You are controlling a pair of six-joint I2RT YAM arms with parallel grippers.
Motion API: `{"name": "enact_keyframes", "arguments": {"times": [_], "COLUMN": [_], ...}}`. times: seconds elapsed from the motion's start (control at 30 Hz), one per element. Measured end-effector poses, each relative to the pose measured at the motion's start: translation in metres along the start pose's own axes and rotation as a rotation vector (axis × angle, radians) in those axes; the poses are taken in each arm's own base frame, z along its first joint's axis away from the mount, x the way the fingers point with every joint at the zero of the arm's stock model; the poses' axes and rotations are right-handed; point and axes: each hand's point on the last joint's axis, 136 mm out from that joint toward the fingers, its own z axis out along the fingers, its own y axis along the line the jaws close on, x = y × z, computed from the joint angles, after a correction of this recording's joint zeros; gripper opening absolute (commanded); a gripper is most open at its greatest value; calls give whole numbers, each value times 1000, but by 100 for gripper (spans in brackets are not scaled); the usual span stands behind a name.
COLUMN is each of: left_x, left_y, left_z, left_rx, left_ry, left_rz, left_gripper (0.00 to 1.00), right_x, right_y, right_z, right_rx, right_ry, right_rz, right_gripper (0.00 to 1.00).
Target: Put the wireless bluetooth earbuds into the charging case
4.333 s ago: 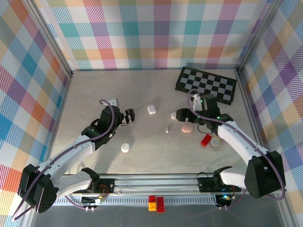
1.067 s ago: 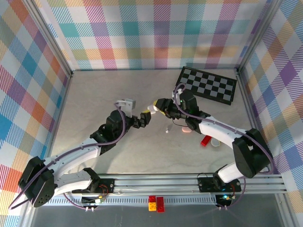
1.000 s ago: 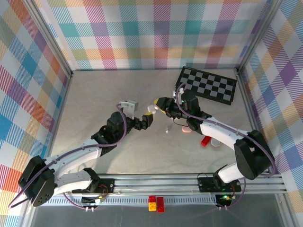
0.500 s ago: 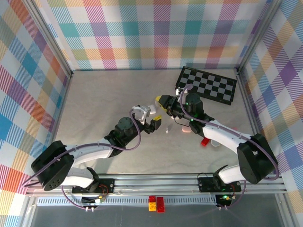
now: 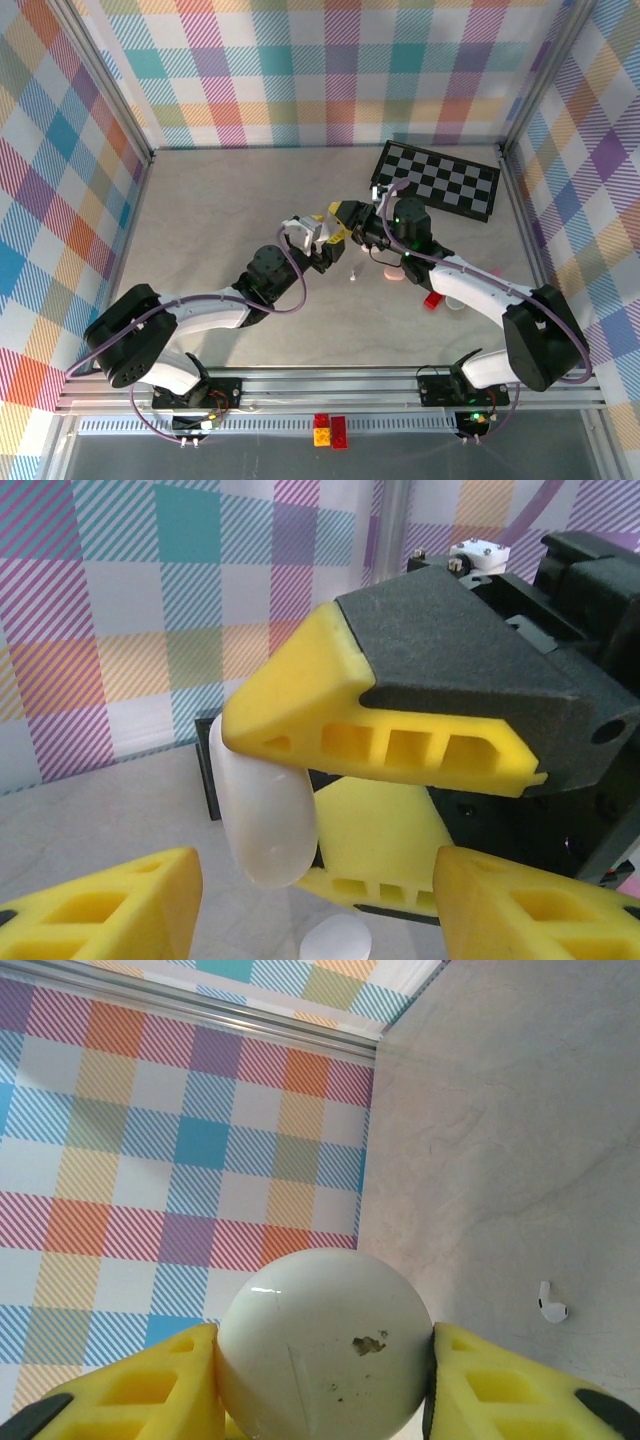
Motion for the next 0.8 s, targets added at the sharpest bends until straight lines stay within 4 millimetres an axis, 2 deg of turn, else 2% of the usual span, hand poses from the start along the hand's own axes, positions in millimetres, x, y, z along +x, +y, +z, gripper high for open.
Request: {"name": "enact_keyframes", "arguments": {"times": [0.2,0.5,0.8], "left_x": [-11,-15,-13], "left_y": [1,2,7], "left_z": [-3,2,6], "left_rx": [-6,-19,-45], "left_ry": [-27,-46,-45], "left_rz": [-22,-36,-36], "left_gripper": [62,57,54], "right_x": [3,5,9], "right_y": [3,15,12], "right_z": [0,-1,-1], "right_rx": [-15,-64,-69], "right_ry": [16,36,51], "right_rz": [-4,-23,-23], "right_gripper": [44,44,44]}}
